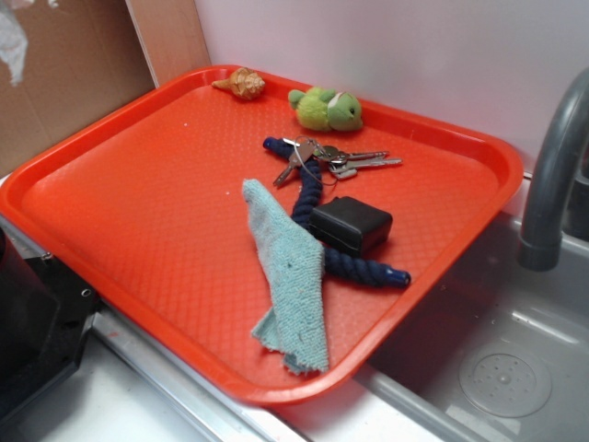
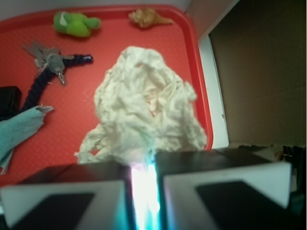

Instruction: Grab the white paper.

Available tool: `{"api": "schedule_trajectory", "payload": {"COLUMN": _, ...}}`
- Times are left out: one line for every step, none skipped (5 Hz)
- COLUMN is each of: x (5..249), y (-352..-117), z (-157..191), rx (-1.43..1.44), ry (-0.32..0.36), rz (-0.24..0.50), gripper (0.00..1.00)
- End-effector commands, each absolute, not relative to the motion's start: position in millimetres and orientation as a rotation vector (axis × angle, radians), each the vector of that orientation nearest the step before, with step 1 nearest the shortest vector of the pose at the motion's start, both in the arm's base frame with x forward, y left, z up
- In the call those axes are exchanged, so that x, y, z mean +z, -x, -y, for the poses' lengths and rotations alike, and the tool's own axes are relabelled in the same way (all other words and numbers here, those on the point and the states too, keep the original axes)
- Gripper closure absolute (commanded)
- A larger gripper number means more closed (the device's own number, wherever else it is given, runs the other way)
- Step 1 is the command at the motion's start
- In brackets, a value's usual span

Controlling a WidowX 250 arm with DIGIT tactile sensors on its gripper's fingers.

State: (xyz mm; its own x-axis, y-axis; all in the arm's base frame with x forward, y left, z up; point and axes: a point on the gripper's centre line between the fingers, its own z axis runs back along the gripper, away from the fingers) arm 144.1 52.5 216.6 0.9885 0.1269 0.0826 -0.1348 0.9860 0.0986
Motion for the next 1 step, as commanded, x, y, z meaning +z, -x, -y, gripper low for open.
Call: {"api": "schedule_trajectory", "payload": {"x": 214.7, "y": -148.0, "z": -58.0, "rx": 0.159, "ry": -0.111, "rz": 0.070, "gripper": 1.00}}
